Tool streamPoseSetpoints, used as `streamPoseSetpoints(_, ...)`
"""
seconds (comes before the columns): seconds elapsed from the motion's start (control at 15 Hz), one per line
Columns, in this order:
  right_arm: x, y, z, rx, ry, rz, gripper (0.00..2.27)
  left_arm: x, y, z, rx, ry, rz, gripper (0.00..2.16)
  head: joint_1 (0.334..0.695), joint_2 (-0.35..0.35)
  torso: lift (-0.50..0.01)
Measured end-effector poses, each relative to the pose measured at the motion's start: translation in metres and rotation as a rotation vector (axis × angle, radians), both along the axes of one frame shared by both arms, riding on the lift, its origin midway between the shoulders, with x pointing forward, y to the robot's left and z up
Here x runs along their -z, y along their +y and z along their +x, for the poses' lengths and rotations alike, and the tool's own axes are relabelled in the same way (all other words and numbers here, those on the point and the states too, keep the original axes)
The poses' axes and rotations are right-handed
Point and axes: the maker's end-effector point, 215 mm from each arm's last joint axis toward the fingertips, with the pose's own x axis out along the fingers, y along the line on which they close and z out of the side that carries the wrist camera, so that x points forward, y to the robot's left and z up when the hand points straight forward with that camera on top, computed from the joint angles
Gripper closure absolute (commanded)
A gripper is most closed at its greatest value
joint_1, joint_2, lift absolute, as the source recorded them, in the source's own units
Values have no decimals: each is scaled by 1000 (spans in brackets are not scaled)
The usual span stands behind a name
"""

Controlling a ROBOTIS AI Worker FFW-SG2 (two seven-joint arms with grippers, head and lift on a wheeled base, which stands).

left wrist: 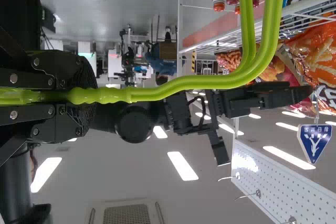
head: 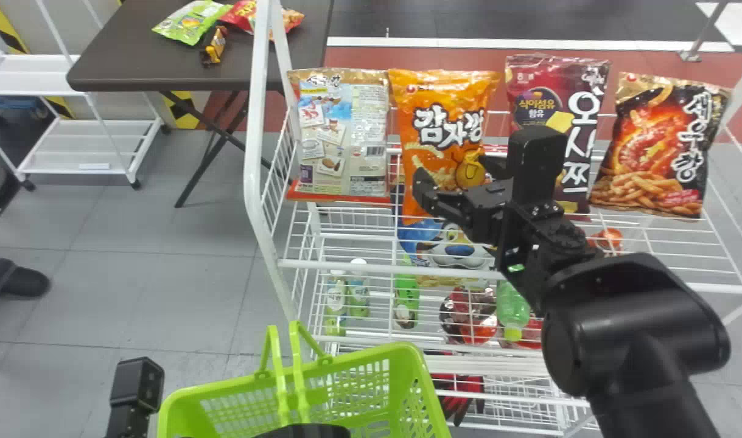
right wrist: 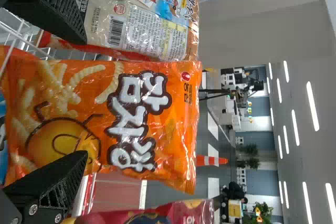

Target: Hold basket handle with left hand then pick Gamjakkang with right hand and place into basket

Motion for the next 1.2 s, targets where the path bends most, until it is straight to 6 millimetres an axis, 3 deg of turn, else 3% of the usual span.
streamPoseSetpoints(0.33, 9, 10, 39, -13, 21, -51, 319, 3, 6, 0, 2, 3, 18, 2142, 695, 66, -17)
streamPoseSetpoints(0.4, 11, 20, 44, -33, 25, -67, 566, 3, 7, 1, 2, 3, 18, 2142, 695, 75, -17)
streamPoseSetpoints(0.53, 22, 34, 46, -63, 54, -103, 1784, 3, 8, 3, 1, 2, 17, 2142, 695, 104, -17)
streamPoseSetpoints(0.6, 36, 37, 42, -70, 98, -124, 2142, 3, 8, 4, 0, 3, 17, 2142, 695, 110, -17)
streamPoseSetpoints(0.8, 61, 27, 30, -53, 170, -195, 2243, 4, 9, 6, -3, 6, 15, 2142, 695, 101, -17)
streamPoseSetpoints(0.93, 50, 18, 27, -14, 132, -194, 2243, 5, 9, 6, -3, 7, 17, 2142, 695, 93, -17)
streamPoseSetpoints(1.2, 7, 1, 13, 54, 37, -173, 2243, 7, 8, 6, -2, 10, 23, 2142, 695, 67, -17)
